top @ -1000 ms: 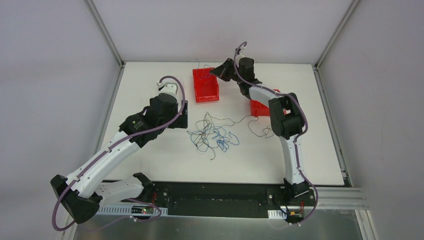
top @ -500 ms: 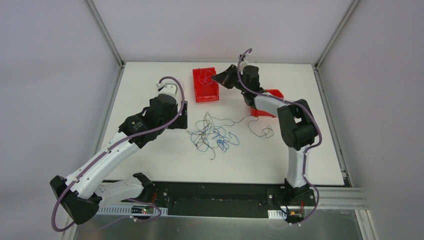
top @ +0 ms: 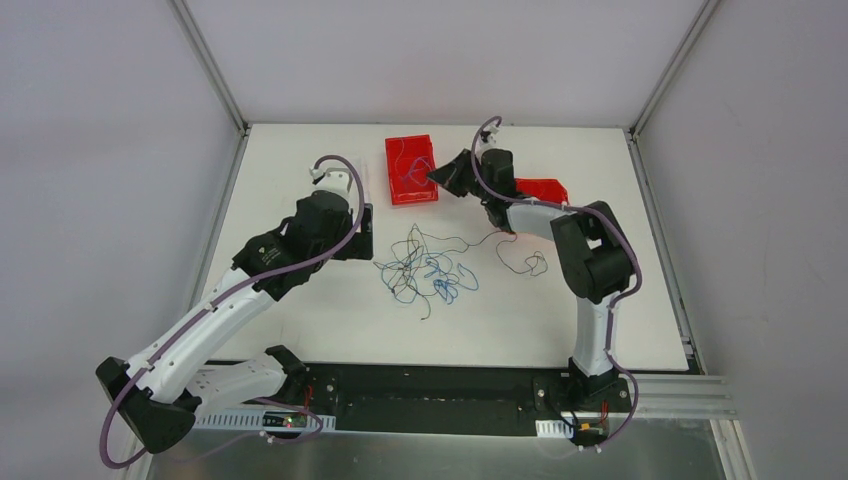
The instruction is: Untangle the cables
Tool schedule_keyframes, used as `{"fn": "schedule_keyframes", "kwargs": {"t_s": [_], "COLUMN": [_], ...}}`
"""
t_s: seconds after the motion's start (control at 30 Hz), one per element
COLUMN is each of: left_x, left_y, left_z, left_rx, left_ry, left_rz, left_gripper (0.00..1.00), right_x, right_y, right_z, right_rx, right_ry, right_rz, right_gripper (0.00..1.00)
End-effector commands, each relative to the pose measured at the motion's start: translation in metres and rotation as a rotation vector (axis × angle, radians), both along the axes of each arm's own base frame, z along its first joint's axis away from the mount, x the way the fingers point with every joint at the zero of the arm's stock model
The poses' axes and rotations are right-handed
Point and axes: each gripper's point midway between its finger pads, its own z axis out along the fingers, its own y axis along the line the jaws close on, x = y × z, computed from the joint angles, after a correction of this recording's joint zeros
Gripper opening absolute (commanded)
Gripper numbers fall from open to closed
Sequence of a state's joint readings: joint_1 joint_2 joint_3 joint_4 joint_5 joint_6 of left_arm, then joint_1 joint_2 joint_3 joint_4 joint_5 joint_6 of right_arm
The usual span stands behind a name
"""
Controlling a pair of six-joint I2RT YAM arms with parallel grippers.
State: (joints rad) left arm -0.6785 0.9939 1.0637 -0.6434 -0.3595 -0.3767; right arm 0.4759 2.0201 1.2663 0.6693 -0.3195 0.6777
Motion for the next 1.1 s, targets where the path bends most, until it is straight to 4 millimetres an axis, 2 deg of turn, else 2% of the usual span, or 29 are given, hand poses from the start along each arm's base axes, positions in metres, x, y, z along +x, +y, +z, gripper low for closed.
{"fn": "schedule_keyframes", "kwargs": {"t_s": [0.0, 0.23, 0.37, 0.47, 0.63, 0.83, 1.0, 1.03, 1.07], "left_x": [-0.004, -0.002, -0.001, -0.002, -0.002, -0.003, -0.002, -0.002, -0.002], "left_y": [0.006, 0.002, 0.002, 0.001, 0.003, 0.006, 0.006, 0.006, 0.005], "left_z": [-0.002, -0.004, -0.004, -0.003, -0.001, -0.001, -0.004, -0.005, -0.004], "left_rx": [-0.004, -0.001, -0.002, -0.006, -0.001, 0.011, 0.022, 0.023, 0.021], "left_ry": [0.01, 0.022, 0.022, 0.022, 0.013, 0.006, 0.018, 0.02, 0.02], "left_rz": [0.012, 0.005, 0.007, 0.004, 0.004, 0.006, 0.006, 0.004, 0.003], "left_gripper": [0.86, 0.85, 0.85, 0.85, 0.85, 0.85, 0.85, 0.86, 0.86], "right_x": [-0.013, -0.029, -0.024, -0.014, 0.01, 0.041, 0.063, 0.066, 0.067], "right_y": [-0.011, -0.018, -0.013, -0.006, 0.01, 0.021, 0.02, 0.021, 0.022], "right_z": [0.002, -0.002, 0.002, 0.01, 0.011, -0.013, -0.048, -0.048, -0.044], "right_rx": [0.011, 0.004, -0.007, -0.005, -0.029, -0.094, -0.238, -0.252, -0.254], "right_ry": [0.016, 0.026, 0.023, 0.014, 0.04, 0.094, 0.151, 0.154, 0.149], "right_rz": [-0.056, -0.063, -0.051, -0.038, -0.028, -0.06, -0.116, -0.113, -0.108], "right_gripper": [0.0, 0.0, 0.0, 0.0, 0.0, 0.0, 0.0, 0.06, 0.16]}}
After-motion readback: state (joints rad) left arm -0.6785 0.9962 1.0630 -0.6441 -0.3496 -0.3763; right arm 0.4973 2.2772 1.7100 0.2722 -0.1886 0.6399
